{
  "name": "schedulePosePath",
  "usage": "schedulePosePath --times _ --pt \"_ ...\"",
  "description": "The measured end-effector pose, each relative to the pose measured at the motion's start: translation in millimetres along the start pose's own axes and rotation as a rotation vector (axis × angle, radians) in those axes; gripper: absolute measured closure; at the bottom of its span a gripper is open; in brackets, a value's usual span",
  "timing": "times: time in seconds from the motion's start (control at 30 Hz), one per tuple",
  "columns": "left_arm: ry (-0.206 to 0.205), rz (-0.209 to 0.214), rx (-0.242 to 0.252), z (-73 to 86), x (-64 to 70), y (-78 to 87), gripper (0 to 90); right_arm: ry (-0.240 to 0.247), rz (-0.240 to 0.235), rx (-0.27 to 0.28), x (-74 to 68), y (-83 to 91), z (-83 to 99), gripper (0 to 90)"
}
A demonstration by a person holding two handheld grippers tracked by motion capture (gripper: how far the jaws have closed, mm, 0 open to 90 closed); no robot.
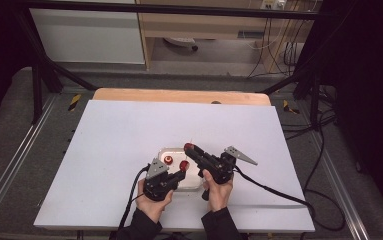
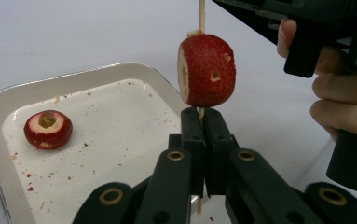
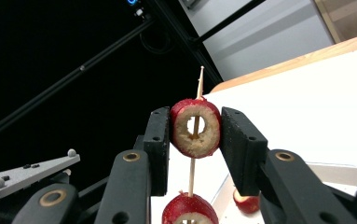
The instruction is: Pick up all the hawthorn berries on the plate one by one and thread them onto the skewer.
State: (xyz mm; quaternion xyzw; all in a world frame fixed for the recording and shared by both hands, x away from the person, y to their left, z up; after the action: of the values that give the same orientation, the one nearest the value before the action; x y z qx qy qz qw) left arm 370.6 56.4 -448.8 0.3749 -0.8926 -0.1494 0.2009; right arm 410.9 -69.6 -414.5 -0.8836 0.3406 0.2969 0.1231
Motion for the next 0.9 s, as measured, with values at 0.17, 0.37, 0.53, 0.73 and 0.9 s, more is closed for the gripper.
schedulePosePath --times 0.17,0.37,0.53,0.73,0.9 --pt "0.001 0.013 0.013 -2.2 1.7 1.7 88.5 0.003 0.007 -0.001 0.0 2.4 0.6 64.9" --pt "-0.008 -0.003 0.013 -7.4 -3.4 4.2 88.6 -0.014 -0.007 -0.032 1.8 -0.5 9.8 64.7" --pt "-0.003 0.001 -0.022 -2.0 -5.8 -0.4 88.5 -0.012 0.006 -0.057 3.5 -1.0 15.7 64.6" --pt "-0.023 -0.008 -0.021 -2.0 -7.8 0.5 88.5 -0.014 0.008 -0.081 3.6 -0.4 18.5 64.4" --pt "-0.043 0.001 -0.022 0.1 -8.1 2.0 88.5 -0.014 -0.002 -0.115 3.4 0.4 19.2 63.7"
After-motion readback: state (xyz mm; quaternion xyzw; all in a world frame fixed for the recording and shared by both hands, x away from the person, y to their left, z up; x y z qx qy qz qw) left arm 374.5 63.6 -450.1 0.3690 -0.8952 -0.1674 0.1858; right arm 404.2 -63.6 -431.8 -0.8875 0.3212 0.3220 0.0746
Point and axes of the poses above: each handheld gripper's, and its own axes: y roughly backward along the jaws, z roughly out of its underside, x roughly to its right, the point moved 6 cm from there along -y, roughly forward along the jaws, and after that the axes turned 2 degrees about x, right-handed, at the moved point
